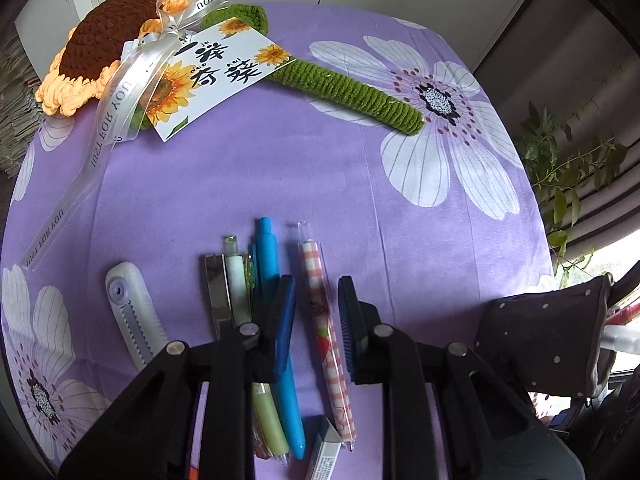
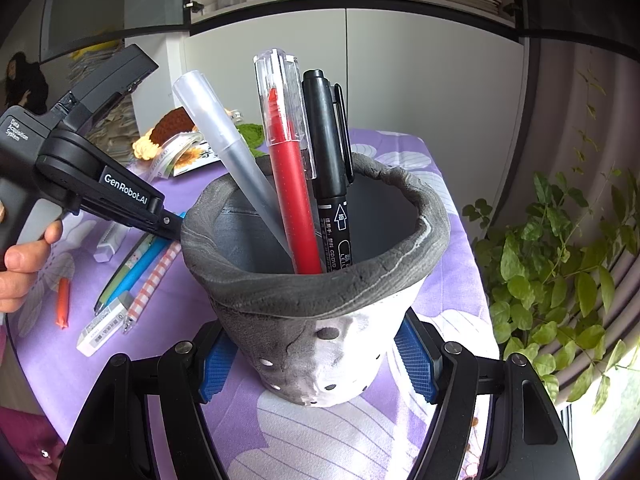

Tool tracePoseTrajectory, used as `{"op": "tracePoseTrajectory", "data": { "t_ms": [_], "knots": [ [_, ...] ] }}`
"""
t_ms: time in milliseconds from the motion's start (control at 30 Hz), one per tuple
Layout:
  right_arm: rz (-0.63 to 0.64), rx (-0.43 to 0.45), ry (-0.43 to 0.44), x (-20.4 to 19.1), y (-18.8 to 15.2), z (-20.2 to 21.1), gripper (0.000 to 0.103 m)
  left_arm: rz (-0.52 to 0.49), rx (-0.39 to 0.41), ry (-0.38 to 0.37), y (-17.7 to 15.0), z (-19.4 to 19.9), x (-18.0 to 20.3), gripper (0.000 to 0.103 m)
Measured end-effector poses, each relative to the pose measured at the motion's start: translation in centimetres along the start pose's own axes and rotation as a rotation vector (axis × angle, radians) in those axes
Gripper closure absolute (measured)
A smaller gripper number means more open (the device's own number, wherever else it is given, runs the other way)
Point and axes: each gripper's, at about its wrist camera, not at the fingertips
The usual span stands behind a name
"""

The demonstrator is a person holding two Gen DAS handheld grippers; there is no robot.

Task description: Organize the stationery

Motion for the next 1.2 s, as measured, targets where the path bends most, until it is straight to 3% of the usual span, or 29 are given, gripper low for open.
{"op": "tracePoseTrajectory", "data": {
  "t_ms": [200,267,567,1200],
  "knots": [
    [0.0,0.0,0.0,0.0,0.0,0.0,0.03,-0.023,0.027,0.045,0.7,-0.4,0.8,0.084],
    [0.0,0.0,0.0,0.0,0.0,0.0,0.03,-0.029,0.033,0.061,0.7,-0.5,0.9,0.091],
    [-0.001,0.0,0.001,0.0,0.0,0.0,0.03,0.003,0.091,-0.013,0.4,2.0,0.1,0.092],
    [0.0,0.0,0.001,-0.2,-0.1,0.0,0.03,-0.057,0.279,-0.146,-1.3,9.4,1.3,0.093]
  ]
}}
Point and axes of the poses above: each gripper's, at about its wrist camera, not at the fingertips, and z roughly against the way its jaws point, x to its right, y to its top, and after that the axes turned 1 degree about -x, right-handed
